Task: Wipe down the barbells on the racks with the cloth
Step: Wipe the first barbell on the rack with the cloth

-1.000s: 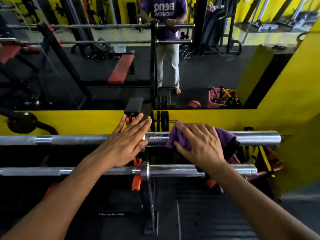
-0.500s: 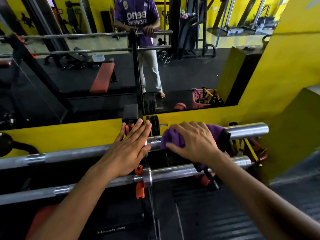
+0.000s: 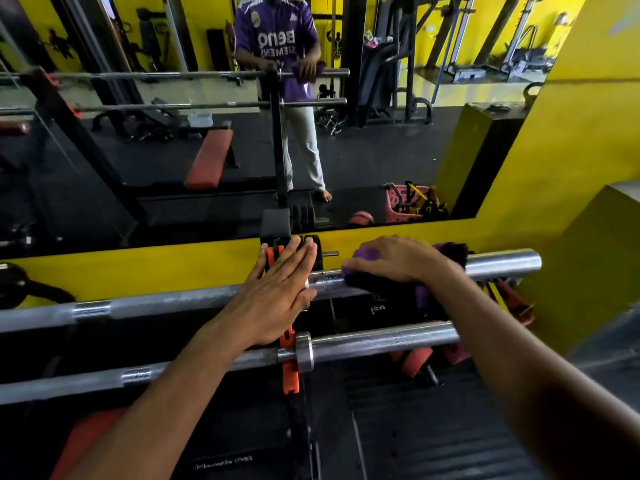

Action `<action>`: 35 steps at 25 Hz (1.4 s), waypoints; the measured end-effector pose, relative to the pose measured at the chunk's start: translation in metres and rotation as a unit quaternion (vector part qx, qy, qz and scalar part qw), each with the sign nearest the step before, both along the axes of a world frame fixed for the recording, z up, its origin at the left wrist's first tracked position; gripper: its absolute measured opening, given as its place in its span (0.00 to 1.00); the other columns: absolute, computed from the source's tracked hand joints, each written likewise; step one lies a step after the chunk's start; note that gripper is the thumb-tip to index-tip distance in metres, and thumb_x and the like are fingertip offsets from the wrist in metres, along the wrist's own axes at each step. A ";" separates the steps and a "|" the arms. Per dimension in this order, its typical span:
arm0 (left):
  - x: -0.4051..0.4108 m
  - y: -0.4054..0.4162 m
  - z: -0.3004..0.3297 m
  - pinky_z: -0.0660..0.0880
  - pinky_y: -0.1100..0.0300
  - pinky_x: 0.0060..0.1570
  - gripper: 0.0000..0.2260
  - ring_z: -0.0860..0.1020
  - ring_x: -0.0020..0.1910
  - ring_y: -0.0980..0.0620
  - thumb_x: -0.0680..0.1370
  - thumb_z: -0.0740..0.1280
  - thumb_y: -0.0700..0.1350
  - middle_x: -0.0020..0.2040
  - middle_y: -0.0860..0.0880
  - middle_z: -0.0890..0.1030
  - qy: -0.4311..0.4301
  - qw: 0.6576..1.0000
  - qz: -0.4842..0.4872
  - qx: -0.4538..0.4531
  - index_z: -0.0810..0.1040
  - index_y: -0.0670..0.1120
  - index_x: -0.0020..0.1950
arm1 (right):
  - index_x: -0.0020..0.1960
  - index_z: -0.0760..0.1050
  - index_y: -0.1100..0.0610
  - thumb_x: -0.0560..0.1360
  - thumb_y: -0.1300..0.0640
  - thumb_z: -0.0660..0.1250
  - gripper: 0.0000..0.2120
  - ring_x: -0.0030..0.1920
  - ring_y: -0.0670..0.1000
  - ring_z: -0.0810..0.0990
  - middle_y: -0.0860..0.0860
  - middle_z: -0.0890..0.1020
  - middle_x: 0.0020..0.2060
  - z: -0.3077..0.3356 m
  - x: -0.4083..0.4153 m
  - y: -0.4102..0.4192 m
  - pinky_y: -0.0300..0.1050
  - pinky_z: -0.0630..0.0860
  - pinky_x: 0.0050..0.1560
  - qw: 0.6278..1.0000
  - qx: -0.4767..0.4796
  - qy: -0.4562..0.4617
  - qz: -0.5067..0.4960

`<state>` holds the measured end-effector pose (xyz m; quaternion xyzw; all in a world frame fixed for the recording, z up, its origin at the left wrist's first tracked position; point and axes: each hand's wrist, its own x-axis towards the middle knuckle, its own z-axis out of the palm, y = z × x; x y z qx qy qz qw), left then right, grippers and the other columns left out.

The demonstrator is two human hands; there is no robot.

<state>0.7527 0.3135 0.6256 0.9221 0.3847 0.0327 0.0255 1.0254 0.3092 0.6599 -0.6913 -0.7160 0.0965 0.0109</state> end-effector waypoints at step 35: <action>0.005 -0.008 0.002 0.28 0.50 0.76 0.40 0.26 0.75 0.63 0.79 0.42 0.71 0.77 0.57 0.25 -0.031 0.999 0.009 -0.036 0.28 0.50 0.79 | 0.69 0.75 0.53 0.69 0.50 0.65 0.28 0.65 0.55 0.75 0.50 0.79 0.66 -0.063 -0.072 -0.054 0.54 0.69 0.65 0.945 0.295 0.023 0.138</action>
